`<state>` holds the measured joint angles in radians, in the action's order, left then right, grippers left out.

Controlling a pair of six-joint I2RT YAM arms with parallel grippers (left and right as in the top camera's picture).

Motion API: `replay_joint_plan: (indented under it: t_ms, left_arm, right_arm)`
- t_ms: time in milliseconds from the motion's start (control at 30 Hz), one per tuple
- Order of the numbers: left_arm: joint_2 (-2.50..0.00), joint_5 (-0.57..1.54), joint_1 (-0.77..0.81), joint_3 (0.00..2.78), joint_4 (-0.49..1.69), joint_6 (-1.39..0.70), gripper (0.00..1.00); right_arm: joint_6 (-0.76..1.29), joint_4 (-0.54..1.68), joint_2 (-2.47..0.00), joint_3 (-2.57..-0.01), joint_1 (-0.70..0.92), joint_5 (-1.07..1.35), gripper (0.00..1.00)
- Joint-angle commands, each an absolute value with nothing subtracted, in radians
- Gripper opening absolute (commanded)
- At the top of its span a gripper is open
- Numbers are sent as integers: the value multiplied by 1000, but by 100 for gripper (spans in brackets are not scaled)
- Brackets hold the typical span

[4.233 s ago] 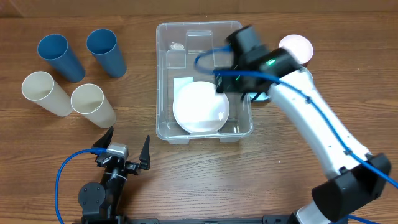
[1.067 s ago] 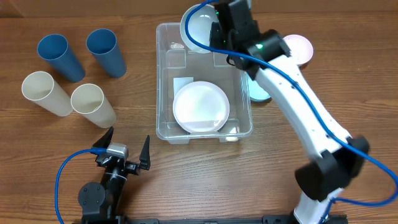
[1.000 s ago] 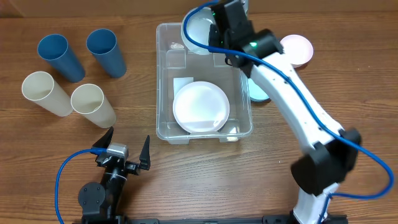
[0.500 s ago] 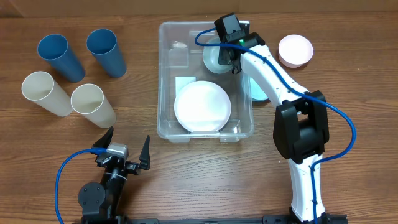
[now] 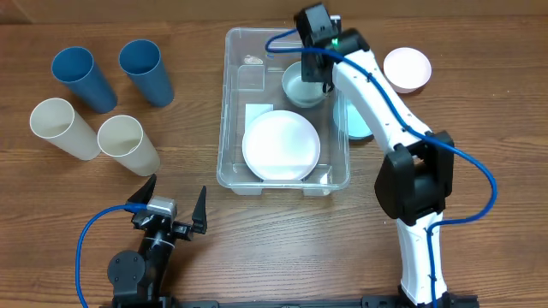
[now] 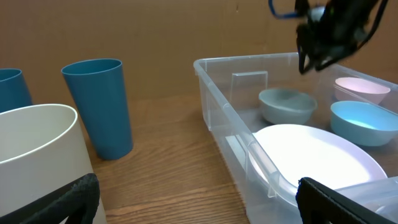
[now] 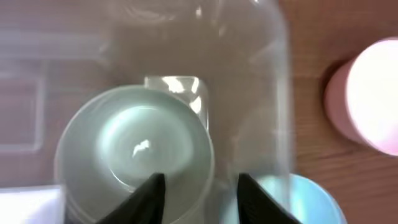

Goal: Pack container
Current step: 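Carry the grey bowl into the bin's upper right area, then move right gripper to the light blue bowl and grip it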

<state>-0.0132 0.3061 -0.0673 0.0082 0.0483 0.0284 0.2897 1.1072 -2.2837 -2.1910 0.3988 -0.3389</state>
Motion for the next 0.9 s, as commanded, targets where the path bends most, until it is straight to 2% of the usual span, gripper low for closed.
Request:
replay_joint_plan:
  t_ms: [0,67,100,133,233,333,567,667,800,867]
  left_arm:
    - [-6,307,-75,5,48,15,100]
    - [-6,307,-75,5,48,15,100]
    - [-6,307,-75,5,48,15,100]
    - [-6,307,-75,5,48,15,100]
    - [-6,307,-75,5,48,15,100]
    - [-6,307,-75,5,48,15,100]
    - [-6,307,-75,5,48,15,100]
    - [-6,307,-75,5,48,15,100]
    - [-6,307,-75,5,48,15,100]
    - [-6,307,-75,5,48,15,100]
  right_arm:
    - [370,1245,-2152,-2355,395,-336,46]
    - [449,1345,-2115,-2377,344,-327,51]
    - [531,1447,-2102,-2377,268,-271,63]
    - [566,1494,-2102,-2376,233,-252,68]
    - [581,1586,-2110,-2339,118,-174,73]
    - [580,1568,-2110,-2229,43,-141,74]
    - [519,1299,-2110,-1821,22,-46,68]
    - [519,1127,-2110,-1652,19,0,61]
    - [485,1056,-2110,-1620,25,15,58]
    - [485,1033,-2110,-1617,31,18,49]
